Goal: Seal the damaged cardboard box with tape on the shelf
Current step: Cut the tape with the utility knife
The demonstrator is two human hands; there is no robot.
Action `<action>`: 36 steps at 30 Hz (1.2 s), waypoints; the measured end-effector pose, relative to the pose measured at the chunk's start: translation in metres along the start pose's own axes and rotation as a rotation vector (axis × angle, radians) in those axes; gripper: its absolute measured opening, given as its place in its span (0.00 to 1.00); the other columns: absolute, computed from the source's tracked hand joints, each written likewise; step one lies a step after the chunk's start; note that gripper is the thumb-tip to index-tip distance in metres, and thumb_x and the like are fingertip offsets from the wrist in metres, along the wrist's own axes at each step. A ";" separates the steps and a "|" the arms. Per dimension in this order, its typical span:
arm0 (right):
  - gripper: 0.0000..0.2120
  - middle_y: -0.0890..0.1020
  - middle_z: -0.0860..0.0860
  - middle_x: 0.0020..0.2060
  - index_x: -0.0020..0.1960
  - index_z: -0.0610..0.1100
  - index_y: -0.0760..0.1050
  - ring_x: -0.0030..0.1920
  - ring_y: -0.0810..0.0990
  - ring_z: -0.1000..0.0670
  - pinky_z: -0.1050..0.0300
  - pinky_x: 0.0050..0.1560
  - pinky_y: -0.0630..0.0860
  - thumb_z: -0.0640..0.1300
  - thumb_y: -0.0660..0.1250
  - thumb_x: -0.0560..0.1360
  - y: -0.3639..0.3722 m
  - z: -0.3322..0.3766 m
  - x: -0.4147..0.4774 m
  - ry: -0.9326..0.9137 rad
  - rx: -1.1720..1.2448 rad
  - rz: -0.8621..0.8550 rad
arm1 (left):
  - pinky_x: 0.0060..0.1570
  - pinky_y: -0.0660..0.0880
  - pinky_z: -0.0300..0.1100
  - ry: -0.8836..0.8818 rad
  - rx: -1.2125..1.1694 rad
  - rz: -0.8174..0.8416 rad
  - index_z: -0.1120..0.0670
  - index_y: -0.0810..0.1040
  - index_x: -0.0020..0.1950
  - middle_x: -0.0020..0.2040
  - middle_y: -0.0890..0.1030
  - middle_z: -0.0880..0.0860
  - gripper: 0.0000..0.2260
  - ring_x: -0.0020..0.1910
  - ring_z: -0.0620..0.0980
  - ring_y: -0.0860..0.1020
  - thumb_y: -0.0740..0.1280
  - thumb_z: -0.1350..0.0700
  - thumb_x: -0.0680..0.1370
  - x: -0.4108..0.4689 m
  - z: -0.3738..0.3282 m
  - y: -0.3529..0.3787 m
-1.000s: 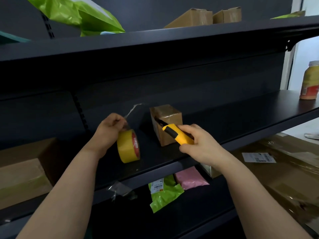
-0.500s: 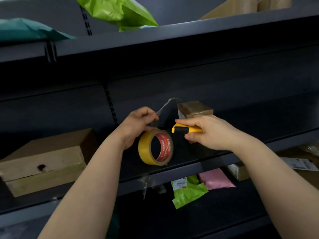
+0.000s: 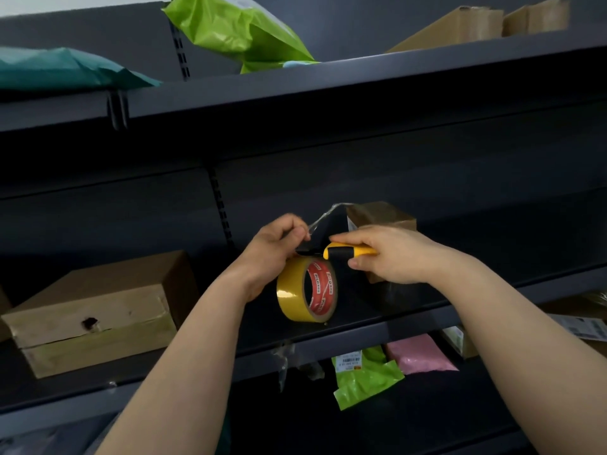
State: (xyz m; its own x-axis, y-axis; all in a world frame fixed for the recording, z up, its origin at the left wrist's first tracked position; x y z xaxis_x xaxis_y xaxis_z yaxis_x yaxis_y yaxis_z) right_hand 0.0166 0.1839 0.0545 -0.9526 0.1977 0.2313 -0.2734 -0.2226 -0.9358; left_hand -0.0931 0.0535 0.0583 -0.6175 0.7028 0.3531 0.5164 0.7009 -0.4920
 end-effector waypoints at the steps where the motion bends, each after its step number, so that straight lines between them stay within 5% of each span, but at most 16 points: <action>1: 0.24 0.67 0.57 0.72 0.73 0.65 0.61 0.70 0.67 0.52 0.53 0.63 0.70 0.52 0.63 0.80 0.000 0.000 0.000 -0.003 0.001 0.008 | 0.53 0.73 0.40 0.024 0.003 0.000 0.55 0.75 0.48 0.51 0.75 0.39 0.10 0.55 0.44 0.74 0.58 0.55 0.84 0.000 0.001 0.001; 6: 0.24 0.66 0.57 0.72 0.73 0.66 0.61 0.70 0.66 0.52 0.52 0.62 0.71 0.52 0.62 0.80 0.001 -0.003 0.001 0.003 0.002 0.023 | 0.49 0.74 0.30 0.105 -0.035 -0.036 0.54 0.73 0.45 0.53 0.74 0.38 0.10 0.58 0.42 0.74 0.57 0.59 0.84 -0.002 0.005 0.005; 10: 0.24 0.68 0.55 0.70 0.73 0.65 0.61 0.65 0.69 0.52 0.55 0.58 0.71 0.51 0.62 0.80 0.008 -0.003 0.001 0.012 0.053 0.051 | 0.67 0.71 0.45 0.151 -0.093 -0.098 0.52 0.76 0.46 0.71 0.69 0.46 0.09 0.68 0.36 0.69 0.59 0.59 0.83 -0.002 0.018 0.008; 13: 0.24 0.69 0.55 0.68 0.73 0.64 0.62 0.63 0.69 0.53 0.55 0.58 0.72 0.51 0.63 0.80 0.006 -0.003 0.000 0.025 0.058 0.043 | 0.71 0.67 0.47 0.157 -0.138 -0.182 0.50 0.79 0.46 0.68 0.70 0.43 0.09 0.73 0.43 0.65 0.62 0.60 0.82 -0.003 0.020 0.005; 19: 0.24 0.68 0.56 0.70 0.73 0.63 0.63 0.65 0.69 0.51 0.58 0.54 0.68 0.52 0.64 0.79 0.002 -0.006 0.000 0.068 0.025 0.026 | 0.52 0.62 0.17 0.208 0.216 -0.223 0.48 0.78 0.51 0.68 0.64 0.43 0.05 0.59 0.27 0.67 0.66 0.58 0.80 -0.013 -0.001 0.007; 25: 0.24 0.70 0.58 0.61 0.73 0.63 0.62 0.50 0.71 0.54 0.60 0.39 0.68 0.52 0.64 0.80 0.006 -0.013 -0.003 0.135 0.034 0.001 | 0.57 0.73 0.42 0.012 0.104 -0.165 0.41 0.69 0.57 0.61 0.64 0.49 0.11 0.51 0.40 0.71 0.65 0.55 0.80 -0.032 0.015 0.036; 30: 0.23 0.69 0.57 0.54 0.73 0.63 0.63 0.47 0.74 0.53 0.57 0.43 0.75 0.52 0.64 0.79 0.006 -0.010 -0.001 0.119 0.016 -0.028 | 0.50 0.74 0.37 -0.040 0.140 -0.143 0.39 0.68 0.58 0.59 0.62 0.50 0.10 0.49 0.45 0.72 0.64 0.52 0.81 -0.033 0.016 0.034; 36: 0.25 0.72 0.54 0.66 0.73 0.63 0.63 0.55 0.71 0.54 0.59 0.47 0.69 0.51 0.65 0.79 0.010 -0.012 -0.004 0.078 0.045 -0.094 | 0.40 0.73 0.32 -0.028 0.038 -0.056 0.41 0.70 0.55 0.48 0.77 0.48 0.09 0.44 0.44 0.76 0.63 0.56 0.82 -0.039 0.019 0.034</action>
State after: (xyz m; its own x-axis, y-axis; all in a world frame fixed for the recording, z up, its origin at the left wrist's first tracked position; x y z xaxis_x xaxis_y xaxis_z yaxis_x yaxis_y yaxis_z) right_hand 0.0194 0.1928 0.0413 -0.9096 0.2927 0.2948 -0.3687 -0.2414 -0.8977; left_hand -0.0628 0.0472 0.0122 -0.6616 0.6582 0.3591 0.4579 0.7339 -0.5016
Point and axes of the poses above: each hand's wrist, its own x-axis towards the middle knuckle, its own y-axis out of the palm, z = x × y, the point moved 7 cm from there along x, towards the middle knuckle
